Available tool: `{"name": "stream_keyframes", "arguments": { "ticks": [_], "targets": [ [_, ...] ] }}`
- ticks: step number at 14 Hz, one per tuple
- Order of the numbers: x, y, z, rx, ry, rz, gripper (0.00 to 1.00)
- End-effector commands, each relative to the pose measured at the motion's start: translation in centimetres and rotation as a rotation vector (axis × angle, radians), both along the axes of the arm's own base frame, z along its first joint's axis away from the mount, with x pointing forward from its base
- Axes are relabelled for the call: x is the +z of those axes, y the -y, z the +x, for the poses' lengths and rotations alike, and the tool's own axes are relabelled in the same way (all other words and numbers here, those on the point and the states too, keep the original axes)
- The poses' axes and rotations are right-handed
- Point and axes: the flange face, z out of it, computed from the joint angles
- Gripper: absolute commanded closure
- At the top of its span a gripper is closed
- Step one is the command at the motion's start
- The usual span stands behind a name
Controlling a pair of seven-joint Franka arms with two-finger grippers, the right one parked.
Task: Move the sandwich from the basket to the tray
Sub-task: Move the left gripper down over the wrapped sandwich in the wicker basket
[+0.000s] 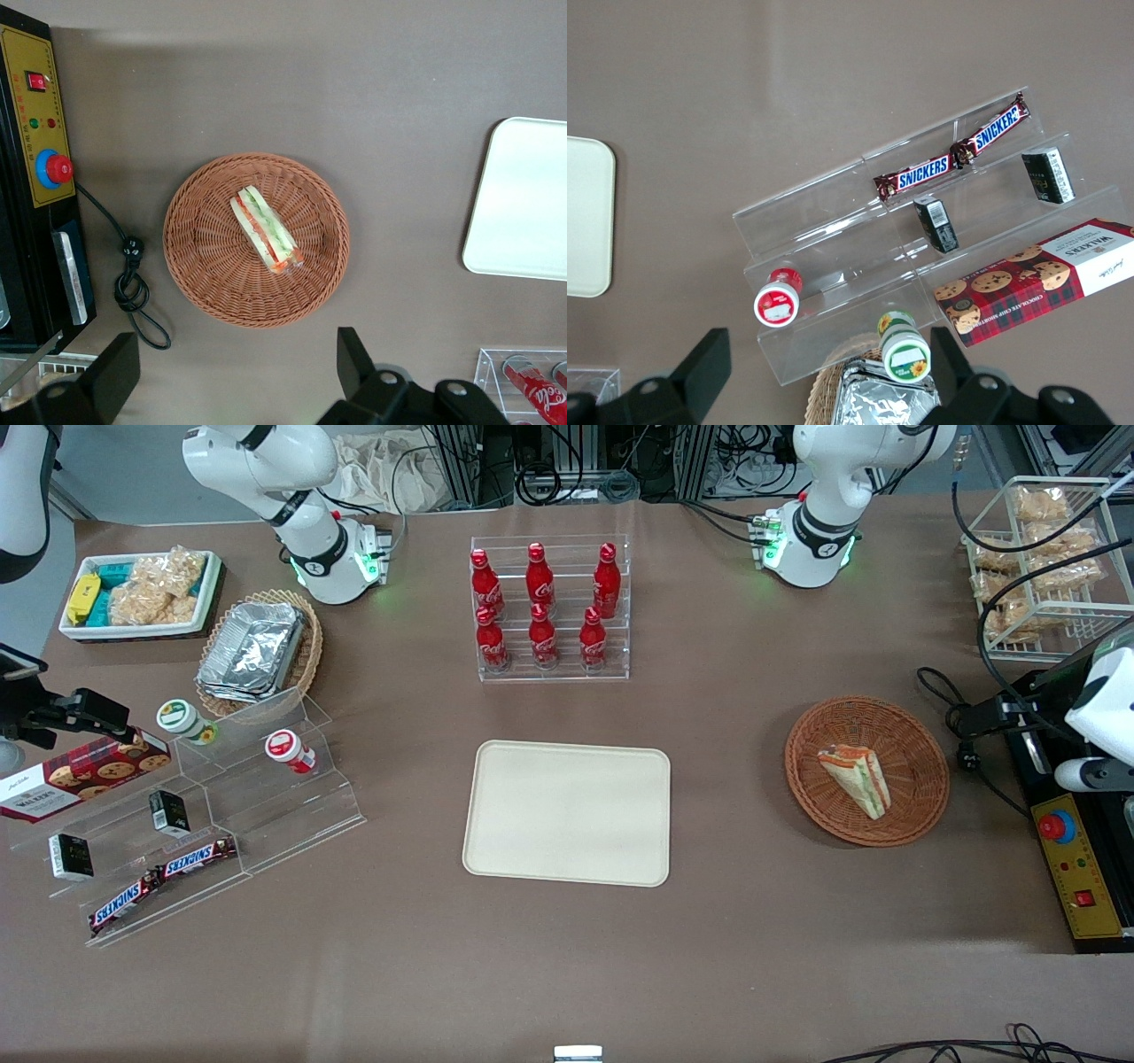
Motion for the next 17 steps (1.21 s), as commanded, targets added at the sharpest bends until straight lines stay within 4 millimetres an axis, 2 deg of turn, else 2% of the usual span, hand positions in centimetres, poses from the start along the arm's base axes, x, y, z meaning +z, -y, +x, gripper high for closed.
{"name": "stream_keyframes", "arguments": {
  "ticks": [1,6,7,9,11,13,17],
  "targets": [
    [0.5,-0.1,0.5,-0.012,0.015,0.017,0.01],
    [-0.7,-0.4,0.6,-0.006,-0.011,0.019,0.01],
    [-3.2,-0.2,0.7,-0.001,-0.061,0.023,0.01],
    [-6.5,-0.2,1.0,0.002,-0.098,0.027,0.01],
    [-12.0,-0.4,0.4,0.010,-0.148,0.031,0.01],
    [-16.9,-0.5,0.2,0.060,-0.117,0.038,0.01],
    [-23.8,-0.1,0.1,0.262,-0.073,0.061,0.02]
  ]
}}
